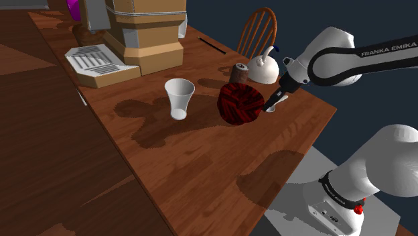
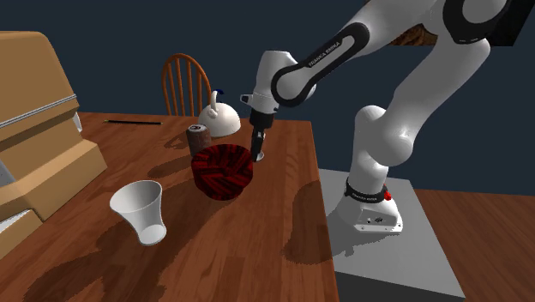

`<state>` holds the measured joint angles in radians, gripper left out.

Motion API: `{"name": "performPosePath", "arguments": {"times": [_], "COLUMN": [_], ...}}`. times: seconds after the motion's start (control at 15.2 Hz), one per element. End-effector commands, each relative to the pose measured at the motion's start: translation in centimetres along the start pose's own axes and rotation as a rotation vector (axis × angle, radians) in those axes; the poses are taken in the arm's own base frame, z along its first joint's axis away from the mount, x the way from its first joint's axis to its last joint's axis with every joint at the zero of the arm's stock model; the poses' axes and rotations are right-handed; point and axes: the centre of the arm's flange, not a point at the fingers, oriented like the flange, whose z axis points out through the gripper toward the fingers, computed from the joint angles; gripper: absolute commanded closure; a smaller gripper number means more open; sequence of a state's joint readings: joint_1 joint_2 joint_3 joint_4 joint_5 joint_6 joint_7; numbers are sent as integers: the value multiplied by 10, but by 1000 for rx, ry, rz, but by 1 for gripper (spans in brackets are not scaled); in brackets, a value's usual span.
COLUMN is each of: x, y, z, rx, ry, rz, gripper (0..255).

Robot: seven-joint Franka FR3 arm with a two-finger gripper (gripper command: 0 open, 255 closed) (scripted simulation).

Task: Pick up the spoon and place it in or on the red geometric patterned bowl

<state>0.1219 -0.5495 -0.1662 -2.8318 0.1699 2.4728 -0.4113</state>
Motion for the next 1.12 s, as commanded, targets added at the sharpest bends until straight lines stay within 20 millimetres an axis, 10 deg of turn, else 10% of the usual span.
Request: {"name": "performPosePath", "arguments": {"times": [0.0,1.06], "x": [4,24], "y": [-2,-13], "z": [-12,-93], "rx": [0,0], "ry": [-1,-1], "rz": [0,0], "gripper": [255,255]}}
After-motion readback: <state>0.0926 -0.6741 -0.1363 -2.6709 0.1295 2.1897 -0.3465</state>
